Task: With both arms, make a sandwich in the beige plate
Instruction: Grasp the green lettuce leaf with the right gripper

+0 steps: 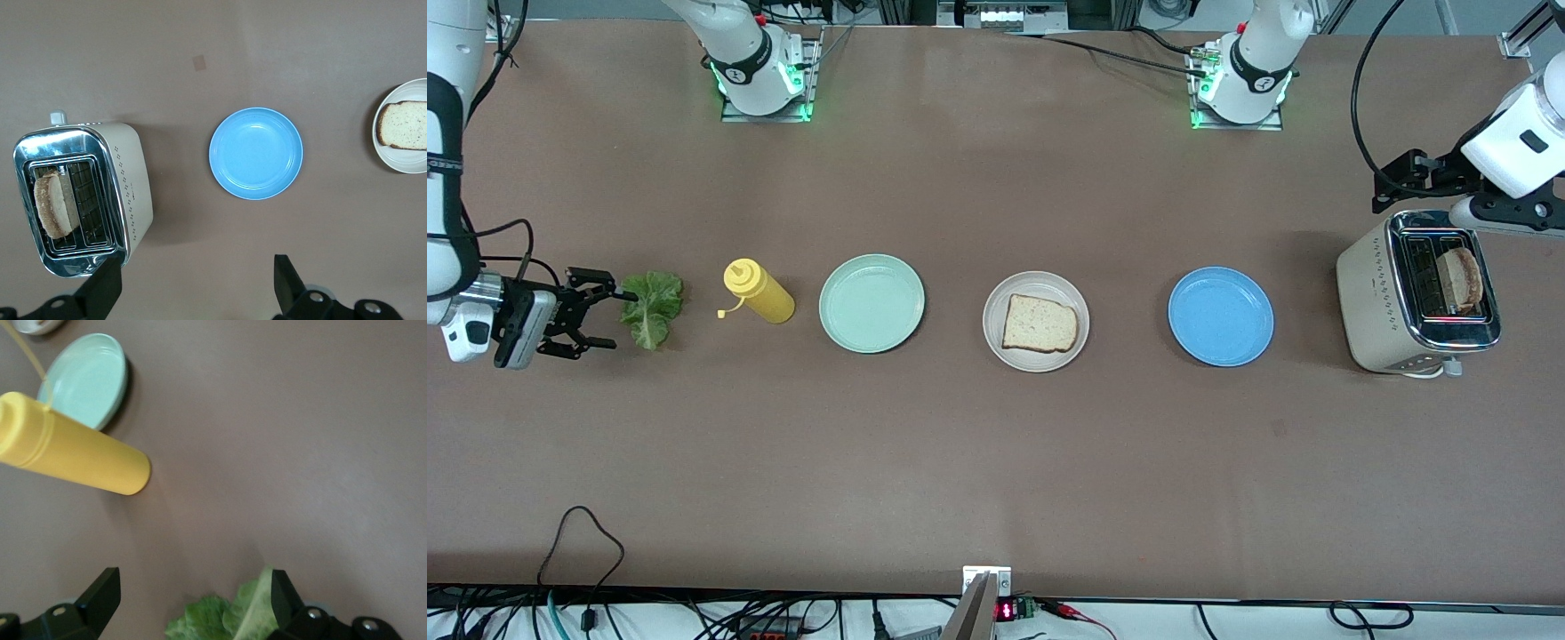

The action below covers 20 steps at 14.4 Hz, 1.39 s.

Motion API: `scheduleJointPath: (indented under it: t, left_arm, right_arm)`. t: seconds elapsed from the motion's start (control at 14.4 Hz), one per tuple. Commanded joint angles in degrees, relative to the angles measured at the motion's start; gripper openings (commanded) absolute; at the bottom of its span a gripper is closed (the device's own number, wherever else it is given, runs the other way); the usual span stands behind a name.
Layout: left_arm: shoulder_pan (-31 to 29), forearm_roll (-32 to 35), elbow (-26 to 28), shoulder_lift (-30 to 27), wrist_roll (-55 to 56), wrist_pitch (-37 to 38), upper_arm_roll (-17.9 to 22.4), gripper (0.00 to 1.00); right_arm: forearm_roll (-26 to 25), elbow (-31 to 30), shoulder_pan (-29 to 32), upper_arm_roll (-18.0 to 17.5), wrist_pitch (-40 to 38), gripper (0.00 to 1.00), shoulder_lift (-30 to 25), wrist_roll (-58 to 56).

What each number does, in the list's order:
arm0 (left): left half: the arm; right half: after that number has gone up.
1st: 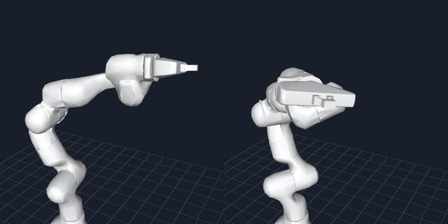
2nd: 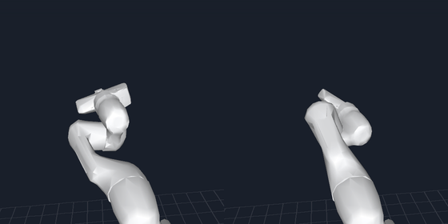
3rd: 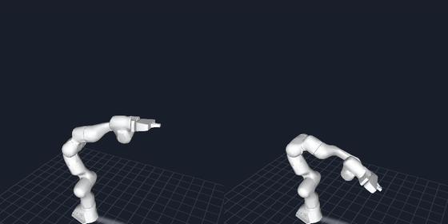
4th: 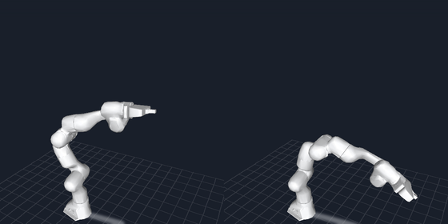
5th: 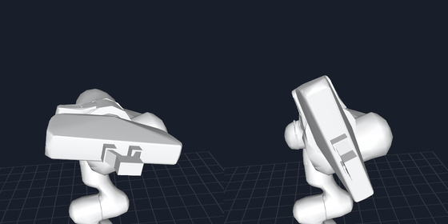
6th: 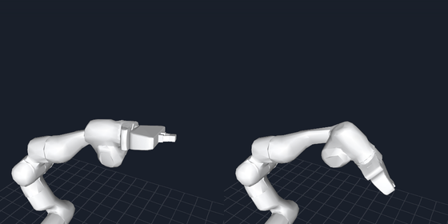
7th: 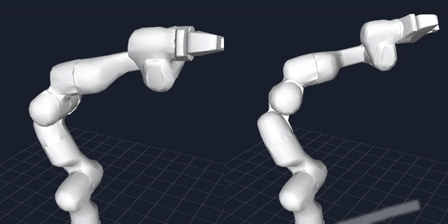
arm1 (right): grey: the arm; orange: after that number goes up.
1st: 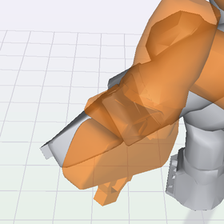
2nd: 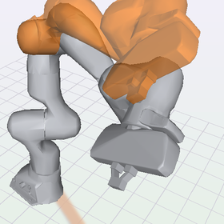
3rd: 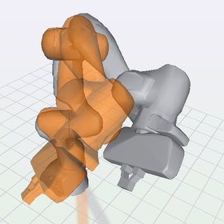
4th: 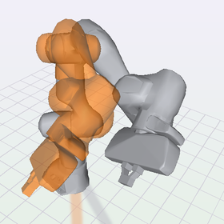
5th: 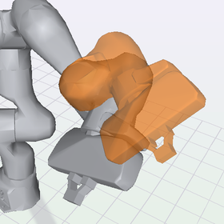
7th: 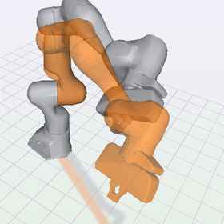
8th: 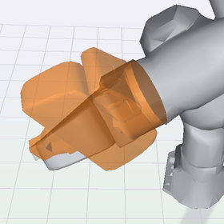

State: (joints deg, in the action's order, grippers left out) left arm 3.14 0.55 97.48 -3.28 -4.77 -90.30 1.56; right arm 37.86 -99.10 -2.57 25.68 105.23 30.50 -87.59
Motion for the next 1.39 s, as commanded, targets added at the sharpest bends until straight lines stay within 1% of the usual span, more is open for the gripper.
scheduleJointPath:
  t: [0.0,0.21,0.28,0.42,0.62,0.83,1.04,1.18,1.32]
  left_arm:
    - [0.03,-0.82,-1.76,0.82,-0.32,1.35,0.29,1.00]
    - [0.03,-0.73,-1.85,0.82,-0.32,1.35,0.29,1.00]
    - [0.03,-0.73,-1.85,0.82,-0.32,1.35,0.29,1.00]
    - [0.03,-0.82,-1.85,0.82,-0.32,1.35,0.29,1.00]
    - [0.03,-0.82,-1.85,0.82,-0.32,1.35,0.29,1.00]
    - [-0.06,-0.82,-1.85,0.82,-0.32,1.44,0.29,1.00]
    - [-0.59,-0.73,-1.76,0.82,-0.41,1.44,0.29,1.00]
    - [-0.85,-0.82,-1.85,0.91,-0.41,1.44,0.29,1.00]
    - [-1.81,-0.90,-1.50,0.91,-0.41,1.44,0.29,1.00]
  right_arm:
    - [-3.22,-0.13,-3.67,3.05,1.73,1.00,-0.27,10.39]
    - [-5.33,-0.91,-5.25,3.06,3.56,1.00,0.44,26.19]
    - [-6.82,-1.35,-5.69,3.06,5.14,1.00,0.70,28.94]
    - [-7.36,-2.23,-6.13,3.06,7.08,1.00,0.70,31.24]
    - [-10.78,-4.25,-7.54,3.06,12.00,1.00,1.58,36.25]
    - [-11.76,-5.66,-9.38,3.15,15.17,1.00,3.86,37.92]
    - [-11.85,-7.24,-10.61,3.15,18.68,1.00,5.00,39.16]
    - [-12.98,-7.25,-11.67,4.19,18.78,0.88,5.80,39.16]
    - [-13.51,-7.25,-12.02,4.64,18.78,0.73,6.06,39.16]
